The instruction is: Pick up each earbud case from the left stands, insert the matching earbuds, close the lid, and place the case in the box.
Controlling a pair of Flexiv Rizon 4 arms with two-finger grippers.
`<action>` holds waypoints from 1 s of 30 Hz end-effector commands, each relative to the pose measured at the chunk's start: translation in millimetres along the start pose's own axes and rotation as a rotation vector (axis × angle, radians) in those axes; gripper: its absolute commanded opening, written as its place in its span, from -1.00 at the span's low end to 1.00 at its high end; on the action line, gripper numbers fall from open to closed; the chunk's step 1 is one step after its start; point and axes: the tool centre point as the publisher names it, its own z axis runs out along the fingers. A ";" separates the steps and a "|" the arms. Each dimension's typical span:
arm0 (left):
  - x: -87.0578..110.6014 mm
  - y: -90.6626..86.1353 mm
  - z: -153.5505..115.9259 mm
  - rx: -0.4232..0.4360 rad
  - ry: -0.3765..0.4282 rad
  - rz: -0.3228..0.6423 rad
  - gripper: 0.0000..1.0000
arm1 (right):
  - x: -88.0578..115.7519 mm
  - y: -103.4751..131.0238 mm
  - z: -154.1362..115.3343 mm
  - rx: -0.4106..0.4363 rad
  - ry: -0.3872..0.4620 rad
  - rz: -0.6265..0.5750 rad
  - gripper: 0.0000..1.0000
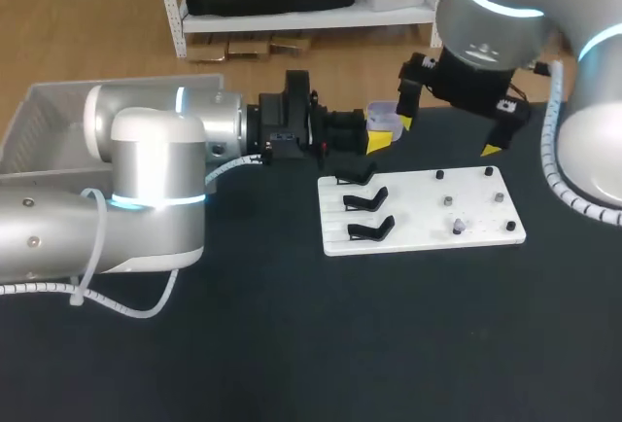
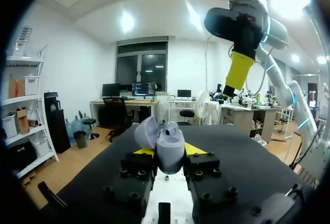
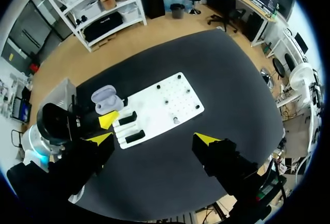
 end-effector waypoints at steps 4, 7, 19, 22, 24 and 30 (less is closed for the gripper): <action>1.0 -0.2 0.3 -0.003 -0.005 0.003 -1.00 | 6.6 -4.0 12.9 -0.055 0.035 0.025 1.00; 1.0 -0.2 0.3 -0.003 -0.005 0.003 -1.00 | 11.3 -8.7 30.5 -0.078 -0.024 0.027 1.00; 1.0 -0.2 0.3 -0.003 -0.005 0.003 -1.00 | 36.0 -55.9 108.7 0.066 0.010 0.119 1.00; 1.0 -0.2 0.3 -0.003 -0.005 0.003 -1.00 | 44.0 -64.6 123.2 0.086 0.024 0.132 1.00; 1.0 -0.2 0.3 -0.003 -0.005 0.003 -1.00 | 46.9 -67.2 129.5 0.079 0.030 0.135 1.00; 1.0 -0.2 0.3 -0.003 -0.005 0.003 -1.00 | 47.7 -67.4 147.0 0.065 0.030 0.083 -0.04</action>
